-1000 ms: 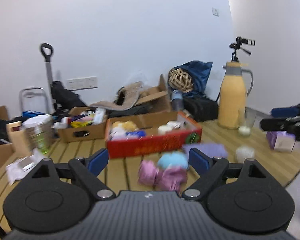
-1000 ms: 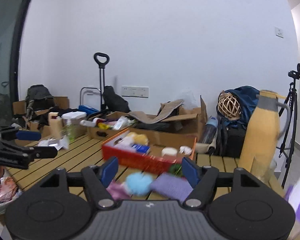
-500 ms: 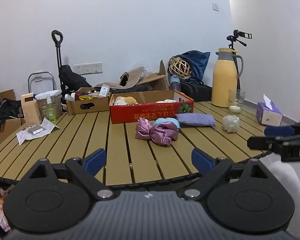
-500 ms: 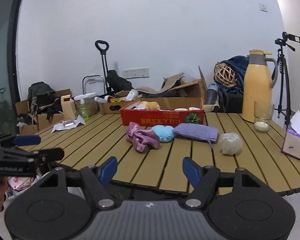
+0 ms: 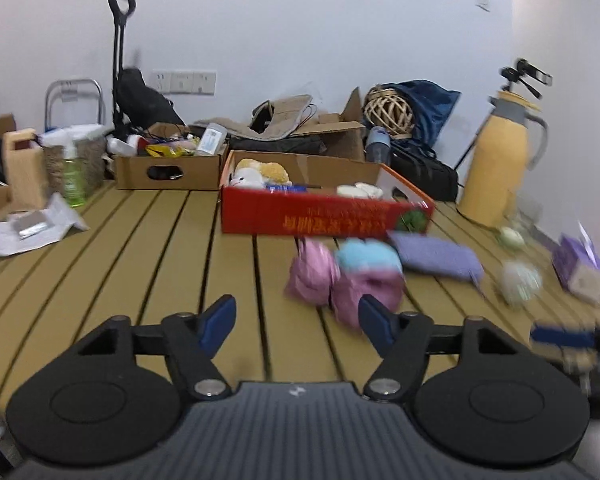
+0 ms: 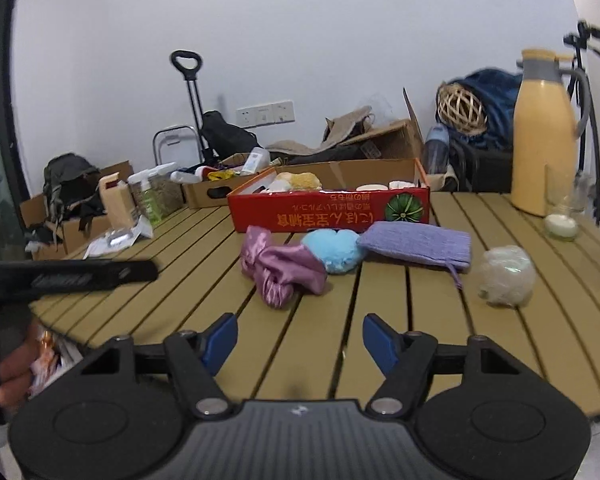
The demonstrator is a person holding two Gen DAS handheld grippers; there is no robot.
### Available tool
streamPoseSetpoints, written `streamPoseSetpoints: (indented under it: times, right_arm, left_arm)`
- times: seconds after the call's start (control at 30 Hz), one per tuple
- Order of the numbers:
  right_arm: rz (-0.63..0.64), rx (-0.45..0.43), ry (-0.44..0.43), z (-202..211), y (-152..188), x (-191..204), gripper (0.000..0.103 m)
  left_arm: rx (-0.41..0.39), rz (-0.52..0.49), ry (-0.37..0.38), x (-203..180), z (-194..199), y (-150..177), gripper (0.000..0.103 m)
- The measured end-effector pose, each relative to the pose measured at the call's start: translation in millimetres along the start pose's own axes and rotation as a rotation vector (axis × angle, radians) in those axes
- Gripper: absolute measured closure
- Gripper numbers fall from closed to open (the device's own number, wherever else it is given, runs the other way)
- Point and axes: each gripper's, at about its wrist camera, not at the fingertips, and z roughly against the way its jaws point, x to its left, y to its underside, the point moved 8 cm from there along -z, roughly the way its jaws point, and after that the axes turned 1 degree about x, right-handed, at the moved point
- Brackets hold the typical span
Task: Organize soft objects
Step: 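Close both grippers on the pink satin cloth and lift it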
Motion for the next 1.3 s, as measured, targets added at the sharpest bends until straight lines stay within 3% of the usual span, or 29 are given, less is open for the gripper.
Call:
streamPoseSetpoints:
  times: [0.13, 0.23, 0.3, 0.33, 0.4, 0.5, 0.57, 0.67, 0.73, 0.8, 0.87, 0.93, 0.97, 1.0, 1.03, 1.13, 1.3]
  right_arm:
    - [0.006, 0.029, 0.012, -43, -25, -10, 0.047]
    - [-0.045, 0.066, -0.027, -69, -36, -13, 0.047]
    - [-0.061, 0.102, -0.049, -90, -35, -11, 0.047]
    - [-0.059, 0.118, -0.052, -101, -32, -9, 0.047]
    - [-0.046, 0.158, -0.063, -121, -24, -1, 0.048]
    - [0.006, 0.185, -0.05, -137, -11, 6, 0.058]
    - [0.009, 0.192, -0.053, -143, -7, 6, 0.058]
    - [0.016, 0.194, -0.066, -150, -6, 10, 0.068]
    - [0.038, 0.196, -0.074, -151, -5, 14, 0.08]
    - [0.068, 0.199, -0.082, -149, -4, 20, 0.089]
    - [0.111, 0.2, -0.081, -145, -2, 24, 0.093]
    - [0.127, 0.201, -0.082, -143, -1, 26, 0.096]
    - [0.134, 0.203, -0.086, -141, 0, 26, 0.096]
    - [0.134, 0.203, -0.089, -138, 0, 27, 0.097]
    - [0.131, 0.205, -0.091, -134, 0, 26, 0.097]
    - [0.104, 0.172, -0.085, -111, -5, 18, 0.097]
    - [0.063, 0.098, -0.099, -63, -20, 3, 0.098]
  left_arm:
    - [0.015, -0.043, 0.001, -5, -77, -40, 0.04]
    - [0.068, -0.049, 0.078, -8, -119, -43, 0.043]
    - [0.129, -0.024, 0.086, 1, -137, -33, 0.072]
    - [0.165, -0.002, 0.092, 7, -141, -24, 0.077]
    - [0.157, 0.068, 0.125, 19, -128, -14, 0.081]
    - [0.136, 0.145, 0.14, 33, -99, 3, 0.084]
    - [0.147, 0.173, 0.14, 36, -92, 13, 0.087]
    - [0.149, 0.154, 0.15, 33, -96, 18, 0.086]
    - [0.139, 0.162, 0.157, 32, -98, 15, 0.08]
    - [0.133, 0.177, 0.16, 32, -102, 12, 0.063]
    - [0.128, 0.203, 0.189, 32, -107, 8, 0.053]
    - [0.135, 0.217, 0.204, 30, -116, 3, 0.052]
    - [0.139, 0.212, 0.198, 28, -119, 1, 0.058]
    - [0.142, 0.194, 0.216, 23, -121, 1, 0.084]
    - [0.146, 0.178, 0.254, 17, -118, 1, 0.09]
    - [0.122, 0.155, 0.257, 6, -93, 4, 0.091]
    - [0.067, 0.206, 0.302, -16, -42, 6, 0.092]
